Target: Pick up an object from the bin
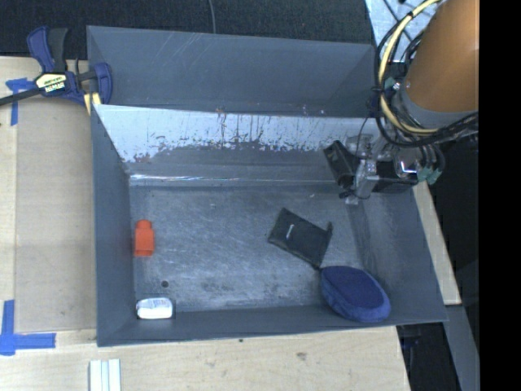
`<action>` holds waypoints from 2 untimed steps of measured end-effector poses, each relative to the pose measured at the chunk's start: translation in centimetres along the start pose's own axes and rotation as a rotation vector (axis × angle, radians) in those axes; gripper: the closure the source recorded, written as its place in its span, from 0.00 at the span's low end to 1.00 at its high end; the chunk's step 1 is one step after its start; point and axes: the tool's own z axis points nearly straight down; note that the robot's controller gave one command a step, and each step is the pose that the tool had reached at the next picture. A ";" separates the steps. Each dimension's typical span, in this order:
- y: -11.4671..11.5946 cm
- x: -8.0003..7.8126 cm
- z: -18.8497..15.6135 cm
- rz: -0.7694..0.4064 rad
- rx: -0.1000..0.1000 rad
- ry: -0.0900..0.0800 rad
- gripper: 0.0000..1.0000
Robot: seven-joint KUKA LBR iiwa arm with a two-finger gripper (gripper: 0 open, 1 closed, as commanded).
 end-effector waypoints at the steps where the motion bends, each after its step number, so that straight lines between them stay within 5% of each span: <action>1: 0.0 0.1 0.5 0.000 -0.001 0.009 1.00; 2: 0.0 0.1 0.5 0.000 -0.001 0.009 1.00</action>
Offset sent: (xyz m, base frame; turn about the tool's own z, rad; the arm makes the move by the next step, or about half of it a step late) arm 0.0000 0.0000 0.0000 0.0000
